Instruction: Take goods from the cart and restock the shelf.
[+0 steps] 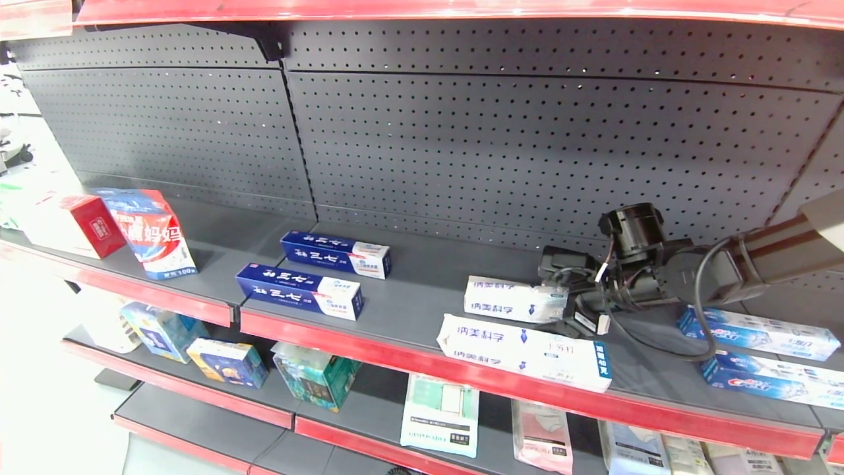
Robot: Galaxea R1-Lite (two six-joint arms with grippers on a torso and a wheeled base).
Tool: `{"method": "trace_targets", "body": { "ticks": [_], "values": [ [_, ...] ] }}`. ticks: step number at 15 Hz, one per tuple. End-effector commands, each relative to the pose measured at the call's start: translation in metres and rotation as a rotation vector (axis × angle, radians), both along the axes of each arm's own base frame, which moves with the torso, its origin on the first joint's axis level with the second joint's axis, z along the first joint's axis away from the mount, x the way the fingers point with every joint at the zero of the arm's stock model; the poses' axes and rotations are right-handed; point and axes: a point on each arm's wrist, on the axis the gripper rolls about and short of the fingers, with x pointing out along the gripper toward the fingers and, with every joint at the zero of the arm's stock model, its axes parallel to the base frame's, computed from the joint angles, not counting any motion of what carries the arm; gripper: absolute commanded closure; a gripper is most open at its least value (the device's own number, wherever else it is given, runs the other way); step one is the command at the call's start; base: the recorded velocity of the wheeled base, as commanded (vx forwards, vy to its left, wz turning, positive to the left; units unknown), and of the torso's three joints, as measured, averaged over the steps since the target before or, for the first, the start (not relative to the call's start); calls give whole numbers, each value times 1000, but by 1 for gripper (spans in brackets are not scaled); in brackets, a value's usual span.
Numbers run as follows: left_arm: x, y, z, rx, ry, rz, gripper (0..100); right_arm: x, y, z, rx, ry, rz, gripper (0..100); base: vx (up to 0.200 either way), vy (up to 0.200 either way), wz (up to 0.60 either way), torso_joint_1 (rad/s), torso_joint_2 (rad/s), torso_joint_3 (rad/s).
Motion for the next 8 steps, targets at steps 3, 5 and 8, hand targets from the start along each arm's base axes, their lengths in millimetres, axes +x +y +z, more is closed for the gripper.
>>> {"method": "trace_targets", "body": {
  "ticks": [3,5,8],
  "values": [
    [0,0,0,0,0,1,0,0,-3,7,15,-20,-17,0,0,0,0,0,0,0],
    [0,0,0,0,0,1,0,0,-4,9,25,-18,-31,0,0,0,0,0,0,0],
    [0,0,0,0,0,1,0,-1,-7,15,42,-23,-50,0,0,0,0,0,0,0]
  ]
}}
